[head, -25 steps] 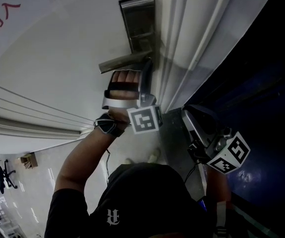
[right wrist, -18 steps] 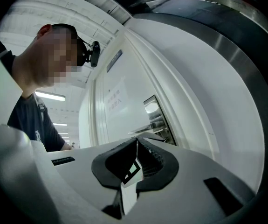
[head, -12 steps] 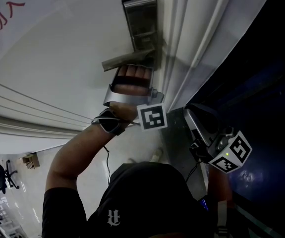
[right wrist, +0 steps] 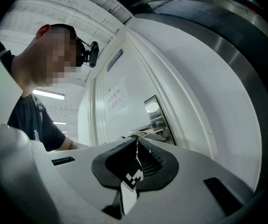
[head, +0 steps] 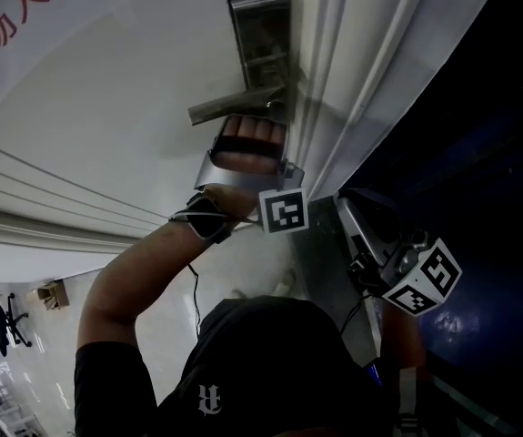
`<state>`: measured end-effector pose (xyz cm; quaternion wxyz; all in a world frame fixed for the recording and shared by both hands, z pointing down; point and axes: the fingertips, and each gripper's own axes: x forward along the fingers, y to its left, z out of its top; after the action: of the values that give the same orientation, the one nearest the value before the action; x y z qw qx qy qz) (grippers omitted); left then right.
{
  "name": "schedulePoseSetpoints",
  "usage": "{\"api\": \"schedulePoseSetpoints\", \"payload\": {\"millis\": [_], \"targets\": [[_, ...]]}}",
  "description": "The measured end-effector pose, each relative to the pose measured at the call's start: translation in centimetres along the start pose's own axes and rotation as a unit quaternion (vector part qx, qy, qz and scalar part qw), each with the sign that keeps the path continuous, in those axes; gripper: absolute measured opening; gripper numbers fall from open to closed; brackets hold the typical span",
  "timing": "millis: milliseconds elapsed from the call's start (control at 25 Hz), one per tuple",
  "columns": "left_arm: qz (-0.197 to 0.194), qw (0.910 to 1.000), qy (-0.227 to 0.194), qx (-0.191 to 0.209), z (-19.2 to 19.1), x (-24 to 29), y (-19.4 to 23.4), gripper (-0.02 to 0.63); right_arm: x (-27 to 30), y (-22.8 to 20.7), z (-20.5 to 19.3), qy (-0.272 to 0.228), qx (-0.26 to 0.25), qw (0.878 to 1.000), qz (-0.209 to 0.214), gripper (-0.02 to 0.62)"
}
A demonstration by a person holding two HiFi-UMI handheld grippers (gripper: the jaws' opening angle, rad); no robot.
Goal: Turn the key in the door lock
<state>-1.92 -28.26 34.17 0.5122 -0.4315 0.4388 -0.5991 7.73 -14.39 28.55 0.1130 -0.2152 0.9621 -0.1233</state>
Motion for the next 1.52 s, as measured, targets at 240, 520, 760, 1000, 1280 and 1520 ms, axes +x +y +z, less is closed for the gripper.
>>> {"api": "schedulePoseSetpoints", "payload": {"millis": [240,520,760,1000,1280,1520], "targets": [[-0.003,0.9998,-0.014,-0.01,0.1,-0.1,-0.2,0.014,0.0,0.1,-0.1,0.004,-0.001,1.0,-0.004,0.017],[0.01,0.9977,-0.053,-0.042,0.5,-1.5,0.6,0.032,0.2,0.3,-0.1,0.007,-0.002,1.0,-0.003,0.017],[0.006,0.97,-0.114,-0.215,1.4,-5.6,0.9,0.063,0.0,0.3,0.6,0.001,-0.003,1.0,-0.004,0.017],[-0.107,0.7431,-0.119,-0.65,-0.4,-5.4,0.4,0.063,-0.7,0.4,1.3,-0.007,0.003,1.0,-0.006,0.017],[-0.124,0.379,-0.098,-0.912,-3.2,-3.2,-0.3,0.087,-1.9,0.1,2.1,-0.021,0.027,0.999,-0.008,0.017],[-0.071,0.3238,-0.082,-0.94,-3.3,-1.4,0.0,0.098,-2.7,-0.5,2.3,-0.027,0.04,0.999,-0.011,0.017]]}}
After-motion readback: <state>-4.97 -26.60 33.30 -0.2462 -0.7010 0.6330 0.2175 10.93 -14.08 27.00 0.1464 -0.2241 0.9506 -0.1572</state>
